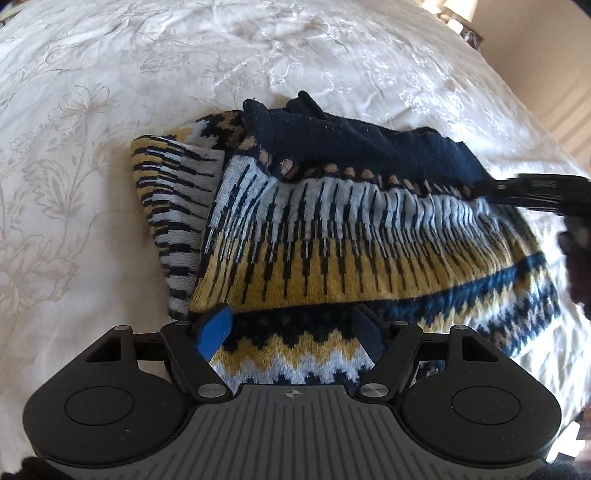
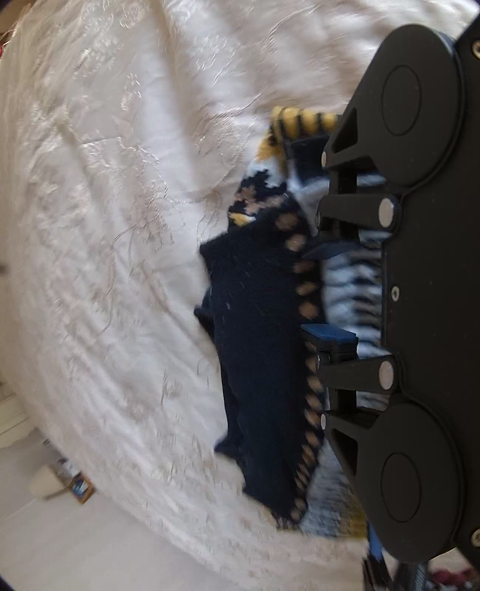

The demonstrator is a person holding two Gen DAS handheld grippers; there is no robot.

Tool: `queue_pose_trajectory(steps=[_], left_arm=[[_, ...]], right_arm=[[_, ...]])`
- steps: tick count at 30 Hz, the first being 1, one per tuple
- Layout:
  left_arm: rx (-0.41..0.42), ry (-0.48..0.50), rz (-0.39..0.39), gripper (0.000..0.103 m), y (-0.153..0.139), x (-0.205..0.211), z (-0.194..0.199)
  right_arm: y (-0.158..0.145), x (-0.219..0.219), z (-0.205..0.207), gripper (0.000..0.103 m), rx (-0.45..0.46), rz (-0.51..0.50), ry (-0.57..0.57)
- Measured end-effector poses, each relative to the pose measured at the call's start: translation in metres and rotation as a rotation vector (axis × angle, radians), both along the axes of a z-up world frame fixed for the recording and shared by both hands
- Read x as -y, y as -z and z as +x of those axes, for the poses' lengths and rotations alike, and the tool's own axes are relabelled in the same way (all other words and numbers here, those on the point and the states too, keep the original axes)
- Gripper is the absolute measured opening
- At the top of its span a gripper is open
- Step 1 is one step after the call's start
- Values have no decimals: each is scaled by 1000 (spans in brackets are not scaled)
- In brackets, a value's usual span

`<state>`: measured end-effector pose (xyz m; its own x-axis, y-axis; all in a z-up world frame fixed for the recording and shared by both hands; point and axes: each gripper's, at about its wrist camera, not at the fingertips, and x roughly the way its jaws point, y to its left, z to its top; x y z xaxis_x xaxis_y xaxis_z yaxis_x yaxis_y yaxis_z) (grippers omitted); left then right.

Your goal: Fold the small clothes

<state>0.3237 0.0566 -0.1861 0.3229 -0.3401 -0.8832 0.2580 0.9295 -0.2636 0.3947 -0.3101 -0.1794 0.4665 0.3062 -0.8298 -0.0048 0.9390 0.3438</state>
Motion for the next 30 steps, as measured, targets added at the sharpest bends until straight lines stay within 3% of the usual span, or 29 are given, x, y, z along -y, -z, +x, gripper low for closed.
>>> queue_pose_trajectory(steps=[5, 9, 15, 18, 21, 25, 30], left_arm=[[54, 10, 12, 71, -27, 9, 1], [134, 51, 9, 71, -48, 25, 12], [133, 74, 10, 71, -27, 48, 60], [79, 30, 50, 71, -3, 40, 88], [21, -3, 17, 71, 12, 24, 105], [39, -16, 13, 71, 2, 22, 103], [99, -33, 50, 71, -24, 30, 73]], right_arm=[[6, 1, 20, 46, -17, -53, 63], [-25, -19, 5, 50, 97, -74, 8], [-32, -57, -11, 50, 112, -9, -124], [-22, -60, -9, 50, 84, -27, -126], [-9, -46, -4, 49, 44, -71, -83], [1, -18, -8, 48, -1, -104, 14], [-19, -14, -34, 50, 32, -112, 15]])
